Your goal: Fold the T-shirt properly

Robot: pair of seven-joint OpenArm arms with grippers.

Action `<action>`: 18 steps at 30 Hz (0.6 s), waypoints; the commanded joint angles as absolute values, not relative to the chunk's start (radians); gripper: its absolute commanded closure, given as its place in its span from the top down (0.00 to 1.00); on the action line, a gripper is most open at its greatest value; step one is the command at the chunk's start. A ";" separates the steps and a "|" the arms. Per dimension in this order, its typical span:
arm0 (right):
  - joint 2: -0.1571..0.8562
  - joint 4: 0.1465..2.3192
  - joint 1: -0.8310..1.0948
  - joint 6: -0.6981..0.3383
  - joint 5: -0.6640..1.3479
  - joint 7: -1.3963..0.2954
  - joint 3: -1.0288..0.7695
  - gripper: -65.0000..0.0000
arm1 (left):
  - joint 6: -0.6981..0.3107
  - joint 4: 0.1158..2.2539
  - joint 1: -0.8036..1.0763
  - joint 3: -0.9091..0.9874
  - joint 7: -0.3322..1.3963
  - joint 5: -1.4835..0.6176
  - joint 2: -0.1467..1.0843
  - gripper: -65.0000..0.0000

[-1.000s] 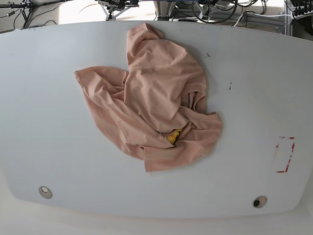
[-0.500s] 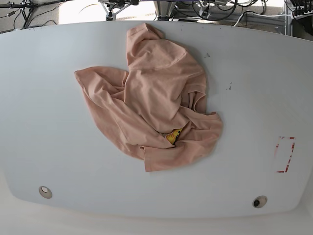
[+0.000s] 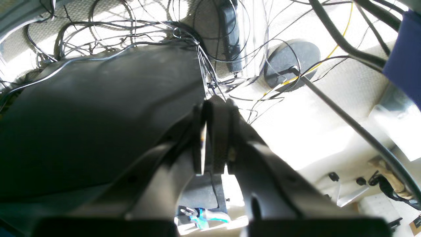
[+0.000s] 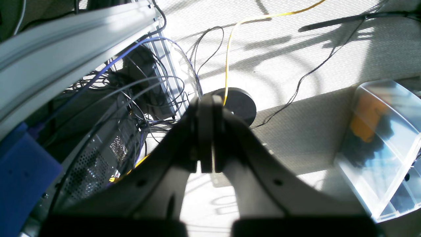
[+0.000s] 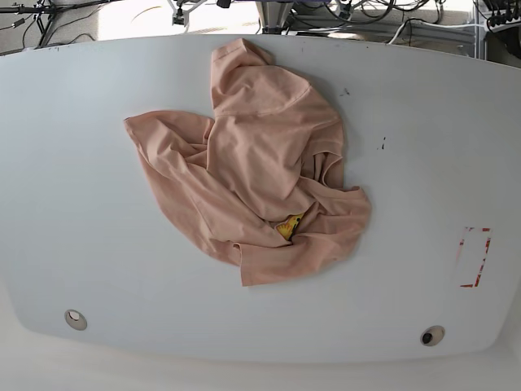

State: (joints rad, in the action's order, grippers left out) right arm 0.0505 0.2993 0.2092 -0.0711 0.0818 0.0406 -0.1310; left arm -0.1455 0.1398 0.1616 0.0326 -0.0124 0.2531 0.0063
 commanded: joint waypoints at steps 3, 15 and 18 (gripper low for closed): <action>0.059 0.322 0.226 -0.074 0.082 0.053 -0.132 0.00 | -0.148 0.171 0.191 0.026 -0.016 0.256 0.009 0.03; 0.060 0.354 0.253 -0.073 0.077 0.071 -0.129 0.00 | -0.150 0.361 0.266 0.034 0.010 0.252 0.010 0.02; 0.058 0.340 0.235 -0.070 0.075 0.064 -0.128 0.00 | -0.151 0.361 0.254 0.034 0.015 0.253 0.010 0.02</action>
